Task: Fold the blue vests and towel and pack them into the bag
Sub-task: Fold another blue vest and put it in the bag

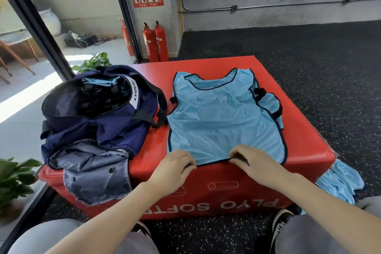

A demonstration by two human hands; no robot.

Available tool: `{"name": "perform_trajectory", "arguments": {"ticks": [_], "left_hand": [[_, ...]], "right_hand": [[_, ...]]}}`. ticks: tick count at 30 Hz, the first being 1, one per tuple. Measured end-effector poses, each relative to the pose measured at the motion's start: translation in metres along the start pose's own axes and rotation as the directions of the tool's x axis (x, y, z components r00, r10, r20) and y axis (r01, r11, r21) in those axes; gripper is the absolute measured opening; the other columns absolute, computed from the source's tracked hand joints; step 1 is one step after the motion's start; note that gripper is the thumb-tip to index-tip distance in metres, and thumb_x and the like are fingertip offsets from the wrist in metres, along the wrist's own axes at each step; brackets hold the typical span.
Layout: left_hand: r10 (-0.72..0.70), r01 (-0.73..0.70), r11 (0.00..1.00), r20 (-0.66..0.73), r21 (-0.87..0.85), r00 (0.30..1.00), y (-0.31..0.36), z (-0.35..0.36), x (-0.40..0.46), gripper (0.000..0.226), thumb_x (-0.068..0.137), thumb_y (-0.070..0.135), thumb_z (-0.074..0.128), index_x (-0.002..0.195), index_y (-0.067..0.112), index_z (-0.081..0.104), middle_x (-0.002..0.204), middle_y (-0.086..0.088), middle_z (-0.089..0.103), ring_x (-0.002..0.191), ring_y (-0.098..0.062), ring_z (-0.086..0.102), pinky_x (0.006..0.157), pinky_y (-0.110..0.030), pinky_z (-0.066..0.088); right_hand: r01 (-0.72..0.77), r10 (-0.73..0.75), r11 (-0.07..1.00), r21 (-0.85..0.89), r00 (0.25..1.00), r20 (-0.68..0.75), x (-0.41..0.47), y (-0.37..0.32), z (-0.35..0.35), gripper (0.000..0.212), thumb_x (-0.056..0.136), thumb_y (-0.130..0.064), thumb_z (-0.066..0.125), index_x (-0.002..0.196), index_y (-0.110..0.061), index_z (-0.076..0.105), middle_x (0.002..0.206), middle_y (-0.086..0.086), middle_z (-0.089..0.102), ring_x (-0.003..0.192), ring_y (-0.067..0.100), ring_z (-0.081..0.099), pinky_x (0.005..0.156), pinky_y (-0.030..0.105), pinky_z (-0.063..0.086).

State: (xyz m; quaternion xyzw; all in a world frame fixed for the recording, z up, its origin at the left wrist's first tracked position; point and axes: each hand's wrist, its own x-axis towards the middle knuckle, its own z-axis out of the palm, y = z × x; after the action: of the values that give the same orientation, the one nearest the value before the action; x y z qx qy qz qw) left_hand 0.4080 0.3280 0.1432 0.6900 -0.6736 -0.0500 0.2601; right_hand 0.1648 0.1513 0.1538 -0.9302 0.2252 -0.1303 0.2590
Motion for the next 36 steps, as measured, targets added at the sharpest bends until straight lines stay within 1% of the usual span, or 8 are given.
{"name": "perform_trajectory", "arguments": {"ticks": [5,8,13,19,24,28,32,36], "left_hand": [[-0.128,0.123,0.991,-0.086,-0.054,0.988,0.004,-0.021,0.019,0.004,0.100,0.022,0.058,0.102,0.018,0.061,0.084,0.014,0.059,0.079,-0.009,0.055,0.073,-0.032,0.047],[-0.163,0.155,0.986,-0.137,-0.067,0.977,-0.003,-0.045,0.042,0.012,0.096,0.017,0.065,0.108,0.016,0.065,0.093,0.012,0.064,0.090,-0.011,0.063,0.082,-0.029,0.050],[-0.188,0.200,0.975,-0.118,0.095,0.975,-0.020,-0.096,0.100,0.016,0.094,0.023,0.061,0.104,0.023,0.073,0.101,0.008,0.069,0.098,-0.015,0.062,0.089,-0.036,0.050],[-0.195,0.244,0.950,-0.238,0.196,0.952,-0.018,-0.152,0.193,0.014,0.093,0.031,0.062,0.096,0.028,0.076,0.100,0.008,0.074,0.096,-0.020,0.065,0.081,-0.038,0.052],[-0.155,0.229,0.959,-0.366,0.168,0.917,-0.012,-0.162,0.235,0.016,0.095,0.019,0.061,0.095,0.013,0.076,0.088,-0.004,0.074,0.083,-0.023,0.061,0.076,-0.036,0.047],[-0.191,0.224,0.962,-0.207,0.153,0.960,-0.023,-0.118,0.217,0.016,0.091,0.013,0.059,0.094,0.012,0.075,0.090,-0.004,0.072,0.086,-0.027,0.065,0.077,-0.037,0.050],[-0.277,0.268,0.944,0.025,0.192,0.960,-0.028,-0.066,0.175,0.025,0.092,0.024,0.059,0.114,0.021,0.071,0.111,0.001,0.071,0.101,-0.020,0.066,0.088,-0.038,0.053],[-0.226,0.231,0.958,-0.050,0.171,0.973,-0.016,-0.031,0.139,0.026,0.095,0.024,0.058,0.117,0.021,0.071,0.119,0.005,0.068,0.115,-0.019,0.058,0.097,-0.037,0.047]], "right_hand": [[-0.047,0.049,0.996,-0.076,0.999,0.013,0.006,0.014,-0.029,0.018,0.091,-0.021,0.073,0.106,-0.030,0.069,0.095,-0.021,0.061,0.090,-0.001,0.058,0.084,0.024,0.049],[-0.129,0.121,0.988,-0.089,0.989,-0.090,0.014,0.029,-0.065,0.016,0.087,-0.018,0.077,0.100,-0.028,0.075,0.092,-0.016,0.069,0.087,0.001,0.063,0.082,0.025,0.050],[-0.275,0.243,0.953,-0.131,0.946,-0.215,0.042,0.054,-0.128,0.033,0.082,-0.025,0.082,0.077,-0.051,0.063,0.077,-0.020,0.068,0.075,-0.003,0.061,0.075,0.028,0.050],[-0.281,0.179,0.934,-0.222,0.903,-0.390,0.101,0.050,-0.194,0.009,0.092,-0.020,0.068,0.095,-0.027,0.074,0.098,-0.005,0.071,0.090,0.018,0.064,0.083,0.038,0.051],[-0.307,0.147,0.928,-0.209,0.821,-0.552,0.130,0.049,-0.216,0.016,0.095,-0.014,0.057,0.097,-0.023,0.071,0.076,-0.006,0.068,0.077,0.020,0.065,0.075,0.041,0.054],[-0.307,0.189,0.929,-0.208,0.874,-0.447,0.124,0.072,-0.182,0.017,0.091,-0.012,0.062,0.100,-0.022,0.072,0.099,0.001,0.068,0.089,0.023,0.063,0.082,0.040,0.052],[-0.414,0.358,0.875,-0.251,0.903,-0.239,0.097,0.089,-0.138,0.012,0.093,-0.029,0.063,0.102,-0.032,0.070,0.100,-0.007,0.067,0.097,0.020,0.066,0.083,0.036,0.052],[-0.305,0.275,0.935,-0.183,0.946,-0.173,0.075,0.093,-0.096,0.003,0.092,-0.037,0.067,0.091,-0.034,0.069,0.092,-0.013,0.069,0.089,0.009,0.065,0.082,0.035,0.053]]}}
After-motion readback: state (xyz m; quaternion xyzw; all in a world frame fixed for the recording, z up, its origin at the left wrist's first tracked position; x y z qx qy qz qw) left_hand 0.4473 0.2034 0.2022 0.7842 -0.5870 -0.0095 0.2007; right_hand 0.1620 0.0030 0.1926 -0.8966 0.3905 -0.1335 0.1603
